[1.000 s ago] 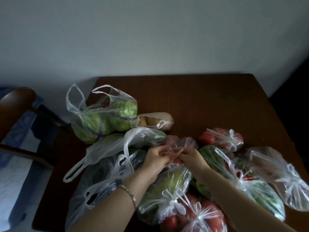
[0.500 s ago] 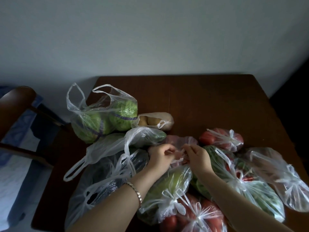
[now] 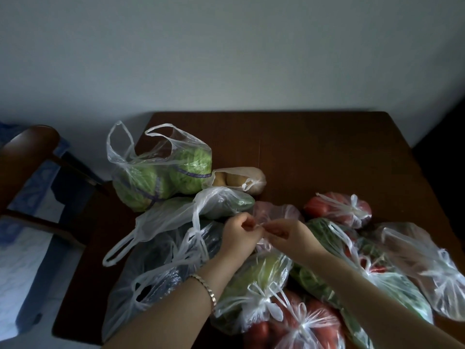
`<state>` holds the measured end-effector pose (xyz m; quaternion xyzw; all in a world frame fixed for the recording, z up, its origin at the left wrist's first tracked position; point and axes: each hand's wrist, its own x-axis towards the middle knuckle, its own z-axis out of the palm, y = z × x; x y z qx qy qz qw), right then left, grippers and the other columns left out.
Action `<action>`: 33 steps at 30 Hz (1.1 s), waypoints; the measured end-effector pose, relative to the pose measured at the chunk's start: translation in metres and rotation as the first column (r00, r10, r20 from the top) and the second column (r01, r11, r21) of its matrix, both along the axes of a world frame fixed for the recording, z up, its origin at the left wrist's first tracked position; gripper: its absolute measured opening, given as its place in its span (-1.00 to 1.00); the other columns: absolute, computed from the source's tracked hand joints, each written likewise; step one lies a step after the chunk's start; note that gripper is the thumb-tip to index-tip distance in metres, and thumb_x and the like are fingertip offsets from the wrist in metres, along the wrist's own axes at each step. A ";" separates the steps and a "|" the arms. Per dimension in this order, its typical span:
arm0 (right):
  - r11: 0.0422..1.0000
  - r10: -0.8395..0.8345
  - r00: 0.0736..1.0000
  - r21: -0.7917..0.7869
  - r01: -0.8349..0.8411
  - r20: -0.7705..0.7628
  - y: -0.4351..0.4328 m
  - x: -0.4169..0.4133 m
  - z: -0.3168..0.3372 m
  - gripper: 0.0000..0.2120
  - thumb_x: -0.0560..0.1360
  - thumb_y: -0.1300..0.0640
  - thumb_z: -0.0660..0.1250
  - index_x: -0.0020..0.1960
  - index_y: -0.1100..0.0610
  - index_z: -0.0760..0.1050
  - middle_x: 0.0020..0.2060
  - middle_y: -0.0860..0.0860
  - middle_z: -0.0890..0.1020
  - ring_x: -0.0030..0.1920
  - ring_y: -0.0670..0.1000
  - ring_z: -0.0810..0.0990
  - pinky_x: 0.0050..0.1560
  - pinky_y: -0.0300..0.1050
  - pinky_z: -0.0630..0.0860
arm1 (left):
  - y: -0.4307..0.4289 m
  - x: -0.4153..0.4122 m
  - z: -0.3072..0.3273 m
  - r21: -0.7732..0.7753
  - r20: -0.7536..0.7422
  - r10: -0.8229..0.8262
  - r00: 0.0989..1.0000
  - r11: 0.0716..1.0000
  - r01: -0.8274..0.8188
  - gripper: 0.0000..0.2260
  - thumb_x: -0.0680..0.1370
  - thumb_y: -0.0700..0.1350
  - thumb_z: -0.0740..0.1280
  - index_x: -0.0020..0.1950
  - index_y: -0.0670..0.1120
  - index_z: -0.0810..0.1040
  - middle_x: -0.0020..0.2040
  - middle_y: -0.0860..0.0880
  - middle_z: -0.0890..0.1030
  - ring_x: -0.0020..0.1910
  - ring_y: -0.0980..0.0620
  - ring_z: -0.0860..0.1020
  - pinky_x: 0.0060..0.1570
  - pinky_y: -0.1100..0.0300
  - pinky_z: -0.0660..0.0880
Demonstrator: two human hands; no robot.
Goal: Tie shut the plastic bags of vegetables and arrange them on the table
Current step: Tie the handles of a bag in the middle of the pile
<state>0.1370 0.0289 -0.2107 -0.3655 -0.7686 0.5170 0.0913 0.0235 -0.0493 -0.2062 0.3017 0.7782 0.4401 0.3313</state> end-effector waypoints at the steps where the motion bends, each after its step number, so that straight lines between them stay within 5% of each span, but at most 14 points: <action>1: 1.000 0.015 0.999 -0.011 -0.015 -0.033 0.000 0.002 0.000 -0.81 0.44 0.24 0.37 0.02 0.06 0.61 -0.19 -0.10 0.65 -0.24 -0.31 0.59 -0.11 -0.42 0.52 | 0.001 0.001 0.000 -0.002 0.037 0.004 0.999 1.000 -0.004 -0.77 0.39 -0.28 0.37 -0.38 -0.04 0.42 -0.40 0.05 0.47 -0.40 0.17 0.41 -0.43 0.48 0.34; 7: 0.992 -0.096 0.985 -0.092 0.083 -0.143 0.003 0.010 -0.008 -0.74 0.37 0.37 0.41 -0.12 0.02 0.61 -0.44 -0.30 0.63 -0.34 -0.33 0.58 -0.23 -0.45 0.48 | 0.005 0.003 0.002 -0.017 0.208 0.032 0.978 0.999 -0.029 -0.80 0.46 -0.31 0.27 -0.33 -0.10 0.41 -0.36 -0.04 0.47 -0.35 0.09 0.42 -0.38 0.40 0.35; 13: 0.996 -0.087 0.973 -0.031 0.082 -0.214 0.000 0.006 -0.012 -0.69 0.35 0.50 0.35 -0.19 0.11 0.67 -0.38 -0.31 0.65 -0.31 -0.30 0.59 -0.23 -0.47 0.45 | 0.005 -0.001 0.000 -0.079 0.310 0.098 0.946 0.994 -0.077 -0.81 0.47 -0.31 0.24 -0.31 -0.12 0.40 -0.38 -0.07 0.44 -0.37 0.06 0.40 -0.34 0.28 0.34; 20: 0.984 -0.059 0.964 0.150 0.100 -0.258 -0.002 0.001 -0.011 -0.85 0.35 0.37 0.42 -0.12 0.21 0.67 -0.24 -0.15 0.61 -0.24 -0.33 0.56 -0.22 -0.48 0.45 | 0.008 -0.005 -0.003 -0.117 0.384 0.144 0.912 0.987 -0.107 -0.83 0.45 -0.33 0.25 -0.30 -0.13 0.42 -0.38 -0.10 0.48 -0.38 0.03 0.42 -0.29 0.22 0.35; 26: 0.938 -0.109 0.965 0.297 0.180 -0.240 0.002 0.000 -0.017 -0.90 0.39 0.24 0.43 -0.17 0.30 0.62 -0.28 0.15 0.67 -0.26 0.06 0.62 -0.20 -0.14 0.51 | 0.011 -0.005 0.001 -0.089 0.274 0.101 0.957 0.993 -0.079 -0.82 0.45 -0.30 0.30 -0.33 -0.12 0.41 -0.40 -0.04 0.46 -0.40 0.06 0.39 -0.33 0.23 0.33; 33: 0.888 -0.161 0.925 0.357 0.288 -0.345 0.000 -0.004 -0.017 -0.78 0.42 0.11 0.31 -0.20 0.26 0.61 -0.31 0.05 0.62 -0.28 -0.12 0.55 -0.23 -0.42 0.45 | 0.018 -0.002 0.001 -0.034 -0.028 0.098 0.995 0.995 -0.099 -0.78 0.48 -0.25 0.31 -0.31 -0.04 0.37 -0.35 0.04 0.47 -0.37 0.11 0.43 -0.35 0.33 0.35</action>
